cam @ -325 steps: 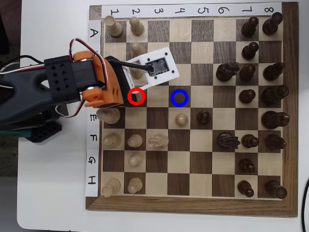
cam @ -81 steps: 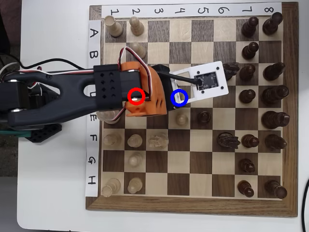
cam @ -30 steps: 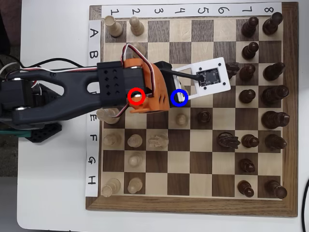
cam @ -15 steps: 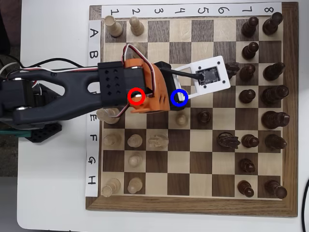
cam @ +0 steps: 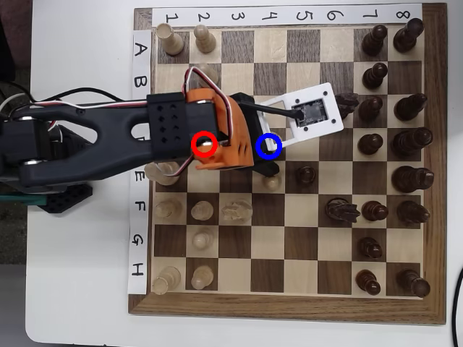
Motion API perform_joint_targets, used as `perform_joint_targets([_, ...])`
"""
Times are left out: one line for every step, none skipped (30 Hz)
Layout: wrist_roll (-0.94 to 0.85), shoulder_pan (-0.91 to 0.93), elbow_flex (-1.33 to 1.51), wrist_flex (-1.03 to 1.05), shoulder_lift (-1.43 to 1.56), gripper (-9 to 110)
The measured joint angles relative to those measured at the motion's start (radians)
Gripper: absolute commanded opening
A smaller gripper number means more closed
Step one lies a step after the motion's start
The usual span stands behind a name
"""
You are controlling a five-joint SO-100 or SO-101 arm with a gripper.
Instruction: Move the piece to destination
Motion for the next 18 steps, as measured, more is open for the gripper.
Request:
perform_joint_targets([0.0,0.0,0.002,0.0,0.0,20])
perform_joint_targets([0.0,0.0,0.005,0.002,0.0,19])
perform_joint_targets([0.0,0.0,0.008,0.005,0.002,18])
perform_joint_targets([0.0,0.0,0.009,0.006,0.005,17])
perform_joint_targets([0.0,0.0,0.012,0.009,0.008,16])
perform_joint_targets([0.0,0.0,0.014,0.009,0.009,15])
perform_joint_targets([0.0,-0.002,0.014,0.009,0.011,15])
perform_joint_targets([0.0,-0.003,0.014,0.009,0.012,15])
perform_joint_targets([0.0,-0.006,0.014,0.009,0.015,15])
perform_joint_targets([0.0,-0.009,0.014,0.009,0.017,15])
perform_joint_targets([0.0,-0.011,0.014,0.009,0.017,15])
perform_joint_targets([0.0,-0.011,0.014,0.009,0.018,15])
perform_joint_targets([0.0,-0.011,0.014,0.009,0.021,15])
perform_joint_targets([0.0,-0.011,0.014,0.009,0.026,15])
perform_joint_targets([0.0,-0.011,0.014,0.011,0.031,15])
perform_joint_targets([0.0,-0.012,0.014,0.014,0.035,15])
perform_joint_targets([0.0,-0.012,0.014,0.015,0.041,15])
perform_joint_targets([0.0,-0.012,0.015,0.018,0.046,15])
